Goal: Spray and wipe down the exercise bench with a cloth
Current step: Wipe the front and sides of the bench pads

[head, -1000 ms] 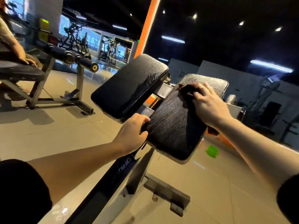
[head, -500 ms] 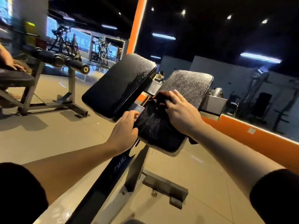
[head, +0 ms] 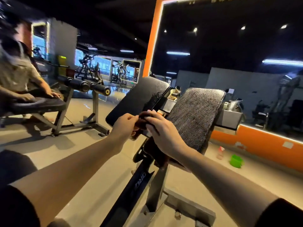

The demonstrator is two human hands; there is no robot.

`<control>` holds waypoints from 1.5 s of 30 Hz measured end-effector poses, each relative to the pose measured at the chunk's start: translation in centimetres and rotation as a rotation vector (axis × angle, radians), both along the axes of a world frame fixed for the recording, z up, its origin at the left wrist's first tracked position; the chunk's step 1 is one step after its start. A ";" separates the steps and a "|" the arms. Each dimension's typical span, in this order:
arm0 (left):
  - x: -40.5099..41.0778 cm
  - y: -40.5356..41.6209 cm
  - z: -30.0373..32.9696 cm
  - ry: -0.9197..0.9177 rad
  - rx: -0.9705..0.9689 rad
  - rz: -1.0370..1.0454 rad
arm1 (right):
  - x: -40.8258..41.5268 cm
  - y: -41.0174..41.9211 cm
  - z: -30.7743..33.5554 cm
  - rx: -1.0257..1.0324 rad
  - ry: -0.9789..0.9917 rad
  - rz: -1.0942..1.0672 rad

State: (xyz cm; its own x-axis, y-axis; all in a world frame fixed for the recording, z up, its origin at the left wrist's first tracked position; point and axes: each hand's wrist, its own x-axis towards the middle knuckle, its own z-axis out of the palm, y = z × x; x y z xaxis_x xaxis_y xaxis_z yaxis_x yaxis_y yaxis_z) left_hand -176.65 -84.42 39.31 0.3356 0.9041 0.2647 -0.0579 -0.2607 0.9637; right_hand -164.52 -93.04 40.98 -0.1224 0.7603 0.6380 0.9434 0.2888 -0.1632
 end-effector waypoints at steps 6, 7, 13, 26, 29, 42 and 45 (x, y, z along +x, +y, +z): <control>-2.8 -1.1 2.3 -0.271 -0.061 -0.224 | -3.1 2.0 4.4 -0.240 0.307 0.140; -3.1 -1.1 2.6 -0.278 -0.052 -0.150 | -3.1 1.9 4.8 -0.308 0.373 0.187; -4.8 -1.5 4.0 -0.427 -0.107 -0.147 | -2.3 1.3 5.8 -0.393 0.698 0.317; -4.3 -1.8 4.7 -0.277 -0.042 -0.245 | 0.2 -1.1 7.8 -0.170 0.494 0.117; -3.8 -1.4 4.7 -0.212 0.008 -0.156 | 0.2 -1.2 7.4 -0.229 0.272 0.037; 1.7 -2.9 6.7 0.007 0.092 0.090 | 5.9 -1.7 9.3 0.026 0.480 -0.174; 5.7 -2.8 7.8 -0.353 -0.354 -0.026 | 9.5 -2.3 8.9 0.046 0.339 -0.364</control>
State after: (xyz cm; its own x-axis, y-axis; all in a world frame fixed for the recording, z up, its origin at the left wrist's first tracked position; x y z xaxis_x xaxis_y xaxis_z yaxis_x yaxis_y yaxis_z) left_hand -170.97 -87.17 47.07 0.3044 0.9515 0.0447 -0.3984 0.0846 0.9133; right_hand -155.03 -95.39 49.87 0.3656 0.6853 0.6298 0.8806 -0.0355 -0.4726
